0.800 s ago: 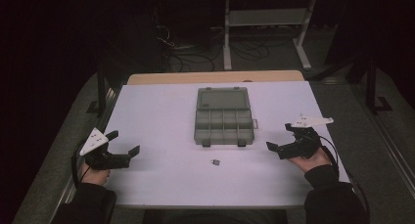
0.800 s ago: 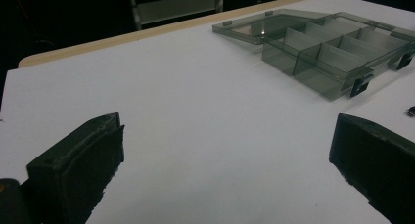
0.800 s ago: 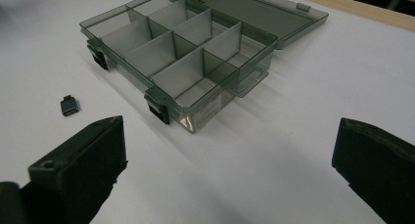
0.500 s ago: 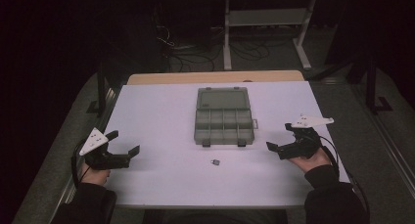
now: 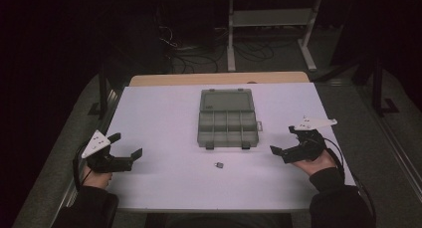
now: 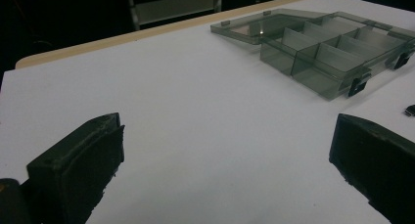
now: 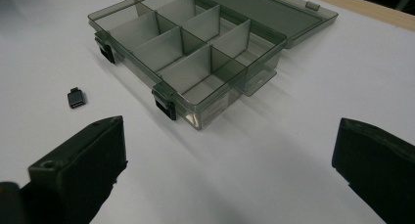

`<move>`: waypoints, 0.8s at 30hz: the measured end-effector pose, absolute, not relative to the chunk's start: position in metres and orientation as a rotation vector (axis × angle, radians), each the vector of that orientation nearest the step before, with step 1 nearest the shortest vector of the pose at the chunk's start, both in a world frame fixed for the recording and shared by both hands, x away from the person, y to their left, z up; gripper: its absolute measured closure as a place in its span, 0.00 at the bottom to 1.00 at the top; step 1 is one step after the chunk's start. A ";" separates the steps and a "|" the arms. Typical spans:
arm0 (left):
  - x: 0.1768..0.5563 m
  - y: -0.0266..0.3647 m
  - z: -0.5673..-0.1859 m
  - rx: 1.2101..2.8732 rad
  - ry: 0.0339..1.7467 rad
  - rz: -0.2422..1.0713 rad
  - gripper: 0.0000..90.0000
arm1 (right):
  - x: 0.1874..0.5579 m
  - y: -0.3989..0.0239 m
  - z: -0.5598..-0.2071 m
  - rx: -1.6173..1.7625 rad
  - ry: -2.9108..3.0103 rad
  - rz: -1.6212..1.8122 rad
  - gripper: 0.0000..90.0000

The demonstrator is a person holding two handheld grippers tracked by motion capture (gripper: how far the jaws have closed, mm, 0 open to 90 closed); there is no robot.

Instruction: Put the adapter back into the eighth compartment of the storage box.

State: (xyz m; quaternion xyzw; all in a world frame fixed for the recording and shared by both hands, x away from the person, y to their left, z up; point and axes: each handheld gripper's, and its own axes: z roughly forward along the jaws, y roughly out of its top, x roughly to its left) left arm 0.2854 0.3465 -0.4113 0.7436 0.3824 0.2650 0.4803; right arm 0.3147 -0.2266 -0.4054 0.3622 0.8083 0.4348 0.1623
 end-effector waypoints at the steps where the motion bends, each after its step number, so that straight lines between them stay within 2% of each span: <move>1: 0.285 0.347 -0.411 1.814 0.933 0.646 0.00 | 0.315 -0.226 -0.405 1.031 2.308 1.241 0.00; 24: 0.285 0.348 -0.412 1.809 0.949 0.642 0.00 | 0.318 -0.198 -0.391 0.907 2.408 1.154 0.00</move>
